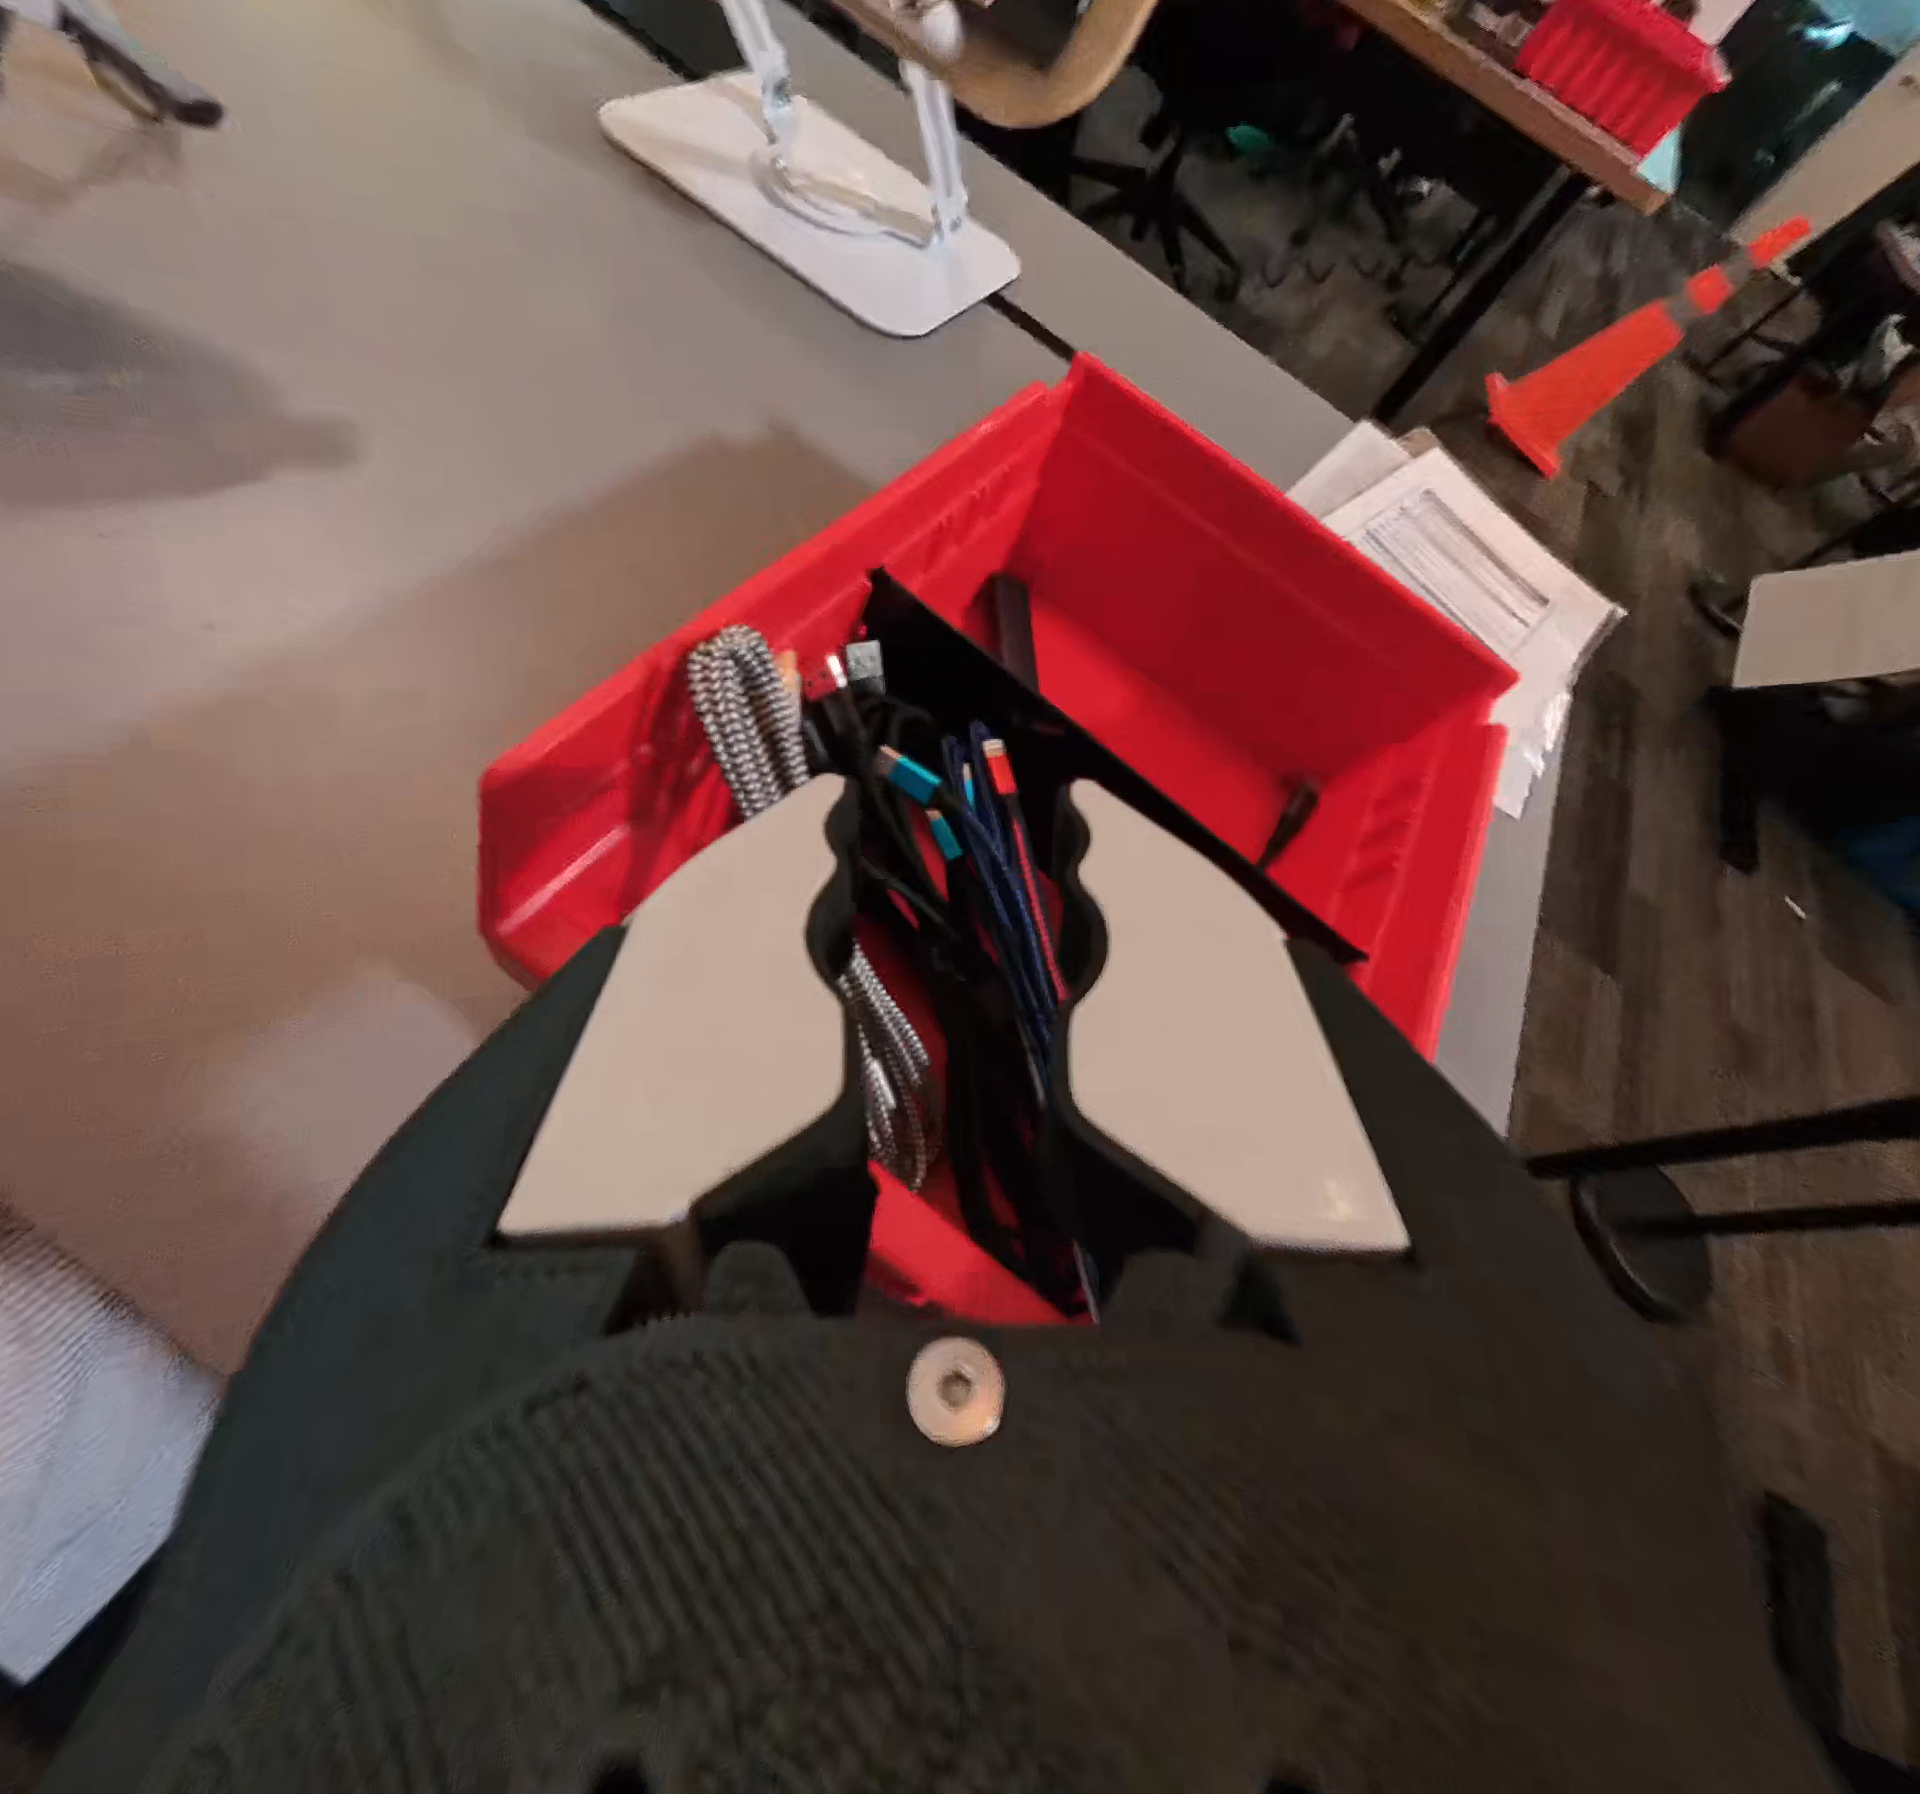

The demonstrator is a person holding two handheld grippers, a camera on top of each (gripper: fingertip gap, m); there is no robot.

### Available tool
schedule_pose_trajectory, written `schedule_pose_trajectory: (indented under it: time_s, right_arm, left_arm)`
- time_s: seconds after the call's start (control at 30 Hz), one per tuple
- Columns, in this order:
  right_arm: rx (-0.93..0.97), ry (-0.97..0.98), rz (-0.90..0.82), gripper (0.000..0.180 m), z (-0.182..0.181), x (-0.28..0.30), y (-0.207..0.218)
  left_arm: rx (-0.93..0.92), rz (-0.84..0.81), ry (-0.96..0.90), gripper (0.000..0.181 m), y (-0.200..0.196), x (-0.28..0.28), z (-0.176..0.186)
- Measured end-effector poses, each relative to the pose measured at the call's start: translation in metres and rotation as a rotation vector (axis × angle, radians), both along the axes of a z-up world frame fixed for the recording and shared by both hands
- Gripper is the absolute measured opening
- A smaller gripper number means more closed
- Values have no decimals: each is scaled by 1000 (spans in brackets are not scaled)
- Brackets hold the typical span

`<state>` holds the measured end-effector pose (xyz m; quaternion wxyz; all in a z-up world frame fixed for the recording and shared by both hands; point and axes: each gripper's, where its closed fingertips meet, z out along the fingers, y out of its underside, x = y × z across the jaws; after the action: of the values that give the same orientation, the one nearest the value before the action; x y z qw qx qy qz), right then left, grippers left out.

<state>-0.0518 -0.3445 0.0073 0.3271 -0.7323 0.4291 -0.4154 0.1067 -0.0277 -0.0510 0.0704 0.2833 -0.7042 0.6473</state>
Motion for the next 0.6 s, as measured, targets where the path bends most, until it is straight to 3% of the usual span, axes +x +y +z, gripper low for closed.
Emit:
schedule_pose_trajectory:
  time_s: [0.17, 0.33, 0.43, 0.53, 0.6]
  right_arm:
    - [-50, -8, 40, 35, 6, 4, 24]
    - [91, -215, 243, 28, 45, 21, 119]
    - [95, -393, 367, 17, 53, 25, 187]
    - [51, -338, 513, 21, 15, 25, 249]
    - [-67, -247, 544, 25, -18, 29, 266]
  left_arm:
    - [31, -45, -39, 26, -9, -12, 1]
    - [132, -274, -238, 28, -36, -62, 7]
    - [77, -462, -242, 28, -48, -101, 15]
    - [-33, -586, -81, 28, -53, -123, 21]
    - [-114, -594, 55, 28, -55, -123, 25]
